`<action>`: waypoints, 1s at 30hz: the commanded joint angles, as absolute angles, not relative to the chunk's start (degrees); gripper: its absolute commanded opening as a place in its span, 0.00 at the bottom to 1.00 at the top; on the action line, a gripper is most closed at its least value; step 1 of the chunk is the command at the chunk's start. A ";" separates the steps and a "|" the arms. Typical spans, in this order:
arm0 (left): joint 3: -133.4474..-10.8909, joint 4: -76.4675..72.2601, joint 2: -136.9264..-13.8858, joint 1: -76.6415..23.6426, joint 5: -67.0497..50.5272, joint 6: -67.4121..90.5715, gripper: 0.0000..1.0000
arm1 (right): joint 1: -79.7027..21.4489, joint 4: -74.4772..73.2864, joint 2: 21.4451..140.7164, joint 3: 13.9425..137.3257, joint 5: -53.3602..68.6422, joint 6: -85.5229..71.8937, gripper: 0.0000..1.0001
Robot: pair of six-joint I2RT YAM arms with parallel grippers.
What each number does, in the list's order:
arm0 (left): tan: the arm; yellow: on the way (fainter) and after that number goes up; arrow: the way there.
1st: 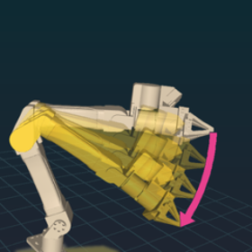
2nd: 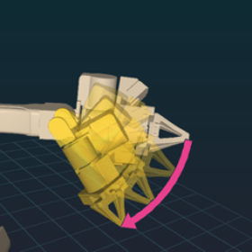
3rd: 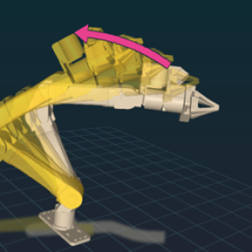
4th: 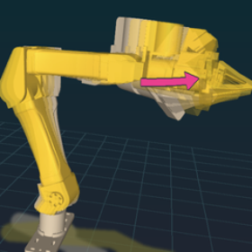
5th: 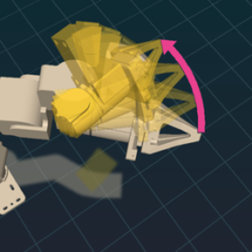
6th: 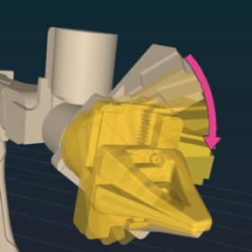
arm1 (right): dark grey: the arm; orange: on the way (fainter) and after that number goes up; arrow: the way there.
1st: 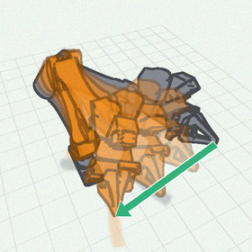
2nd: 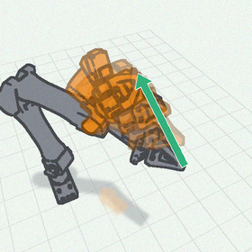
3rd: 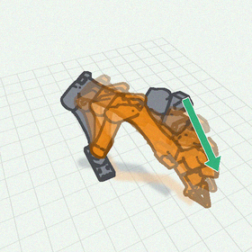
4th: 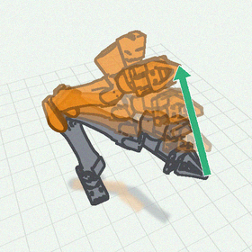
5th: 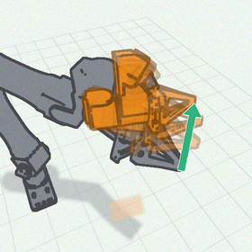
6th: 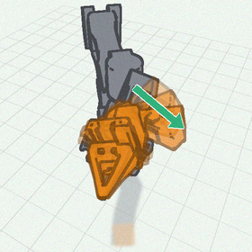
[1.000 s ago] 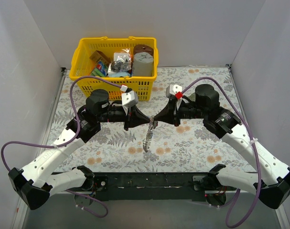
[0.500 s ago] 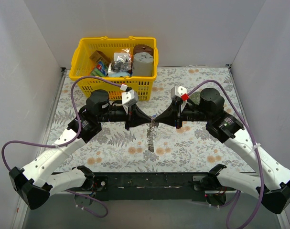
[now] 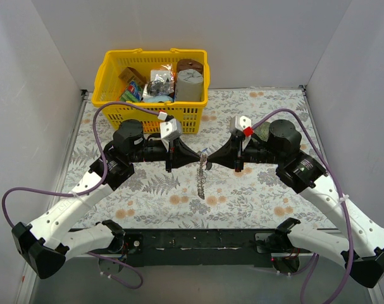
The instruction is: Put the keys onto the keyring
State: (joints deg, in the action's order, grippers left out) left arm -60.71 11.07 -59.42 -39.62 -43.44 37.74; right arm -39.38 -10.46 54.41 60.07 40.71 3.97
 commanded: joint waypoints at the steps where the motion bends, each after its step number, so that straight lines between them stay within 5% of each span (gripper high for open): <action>1: -60.47 8.09 -57.83 -39.55 -43.15 37.88 0.00 | -39.46 -9.76 53.87 60.64 41.66 4.22 0.01; 30: -61.17 9.05 -59.68 -39.55 -44.91 38.50 0.00 | -39.38 -3.25 57.13 61.26 45.26 0.44 0.01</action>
State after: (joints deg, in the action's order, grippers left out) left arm -60.42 10.76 -59.83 -39.55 -43.97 38.39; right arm -39.38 -7.29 56.75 60.07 43.42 1.43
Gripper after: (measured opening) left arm 0.016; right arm 0.023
